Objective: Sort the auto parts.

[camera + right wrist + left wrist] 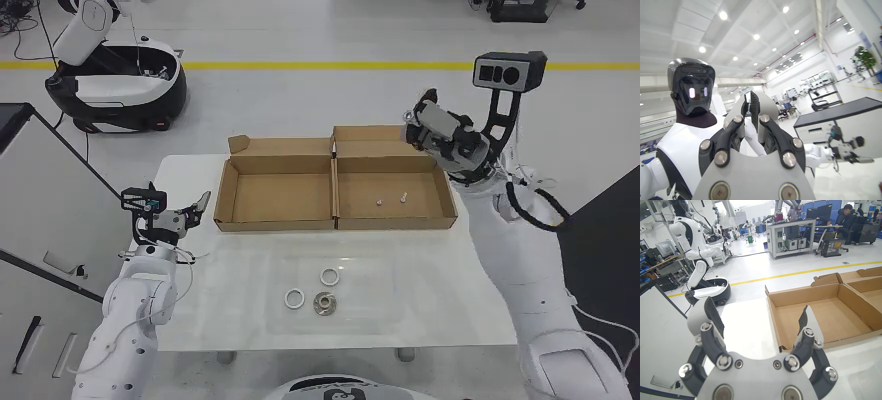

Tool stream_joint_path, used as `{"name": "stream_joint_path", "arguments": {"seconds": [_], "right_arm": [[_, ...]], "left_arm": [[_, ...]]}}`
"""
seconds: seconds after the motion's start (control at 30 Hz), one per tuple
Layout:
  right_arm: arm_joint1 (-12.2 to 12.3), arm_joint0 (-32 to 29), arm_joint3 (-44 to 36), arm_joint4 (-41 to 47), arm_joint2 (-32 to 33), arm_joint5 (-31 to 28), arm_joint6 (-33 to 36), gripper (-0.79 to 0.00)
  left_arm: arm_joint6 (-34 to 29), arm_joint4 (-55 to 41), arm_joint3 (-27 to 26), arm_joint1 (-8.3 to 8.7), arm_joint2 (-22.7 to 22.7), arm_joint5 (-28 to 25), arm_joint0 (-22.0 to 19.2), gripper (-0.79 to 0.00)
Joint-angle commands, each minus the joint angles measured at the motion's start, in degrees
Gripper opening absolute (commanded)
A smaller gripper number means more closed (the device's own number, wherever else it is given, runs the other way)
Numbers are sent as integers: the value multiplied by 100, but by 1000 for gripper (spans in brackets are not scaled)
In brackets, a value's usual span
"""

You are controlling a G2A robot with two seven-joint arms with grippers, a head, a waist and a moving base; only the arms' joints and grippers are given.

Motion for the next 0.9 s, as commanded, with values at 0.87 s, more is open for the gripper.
{"name": "stream_joint_path", "arguments": {"seconds": [0.87], "right_arm": [[213,2729,2975,-5990,-1131,550,1621,-785]], "left_arm": [[0,0,0,0,0,0,0,0]]}}
